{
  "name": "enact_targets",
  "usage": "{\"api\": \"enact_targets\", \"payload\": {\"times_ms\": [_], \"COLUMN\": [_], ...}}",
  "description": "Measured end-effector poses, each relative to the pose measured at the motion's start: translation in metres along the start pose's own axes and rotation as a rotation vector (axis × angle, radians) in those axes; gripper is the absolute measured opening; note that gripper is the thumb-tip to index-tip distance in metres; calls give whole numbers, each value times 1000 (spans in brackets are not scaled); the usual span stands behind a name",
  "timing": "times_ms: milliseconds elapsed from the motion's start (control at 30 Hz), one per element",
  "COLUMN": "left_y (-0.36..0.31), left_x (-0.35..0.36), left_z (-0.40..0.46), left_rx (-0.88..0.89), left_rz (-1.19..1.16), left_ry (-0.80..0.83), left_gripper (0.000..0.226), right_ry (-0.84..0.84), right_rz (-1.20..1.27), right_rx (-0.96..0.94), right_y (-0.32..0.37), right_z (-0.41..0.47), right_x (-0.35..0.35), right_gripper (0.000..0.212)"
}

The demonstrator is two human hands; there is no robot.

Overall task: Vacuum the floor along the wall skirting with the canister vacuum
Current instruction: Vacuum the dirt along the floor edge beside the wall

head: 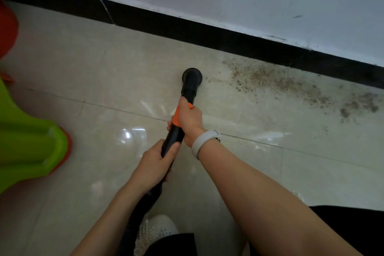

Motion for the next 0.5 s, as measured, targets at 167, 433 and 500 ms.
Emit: {"api": "enact_targets", "payload": {"times_ms": [167,433,500], "left_y": [-10,-21,-24], "left_x": [42,28,9], "left_z": [8,15,10], "left_rx": [-11,25,45], "left_rz": [87,225,334], "left_ry": [193,-3,-181], "left_gripper": [35,37,43], "right_ry": [-166,-255,-215], "right_rz": [114,23,-61], "right_rx": [0,-77,-105], "right_y": [-5,14,24], "right_z": [4,18,24], "right_x": [-60,-65,-42], "right_gripper": [24,32,39]}}
Point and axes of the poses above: each hand's wrist, its own z-axis towards the middle knuckle, its own x-axis out of the palm, y = z × x, the point moved 9 cm from there along z, towards the middle knuckle, and after that the axes turned 9 degrees about -z, right-handed, at the moved point
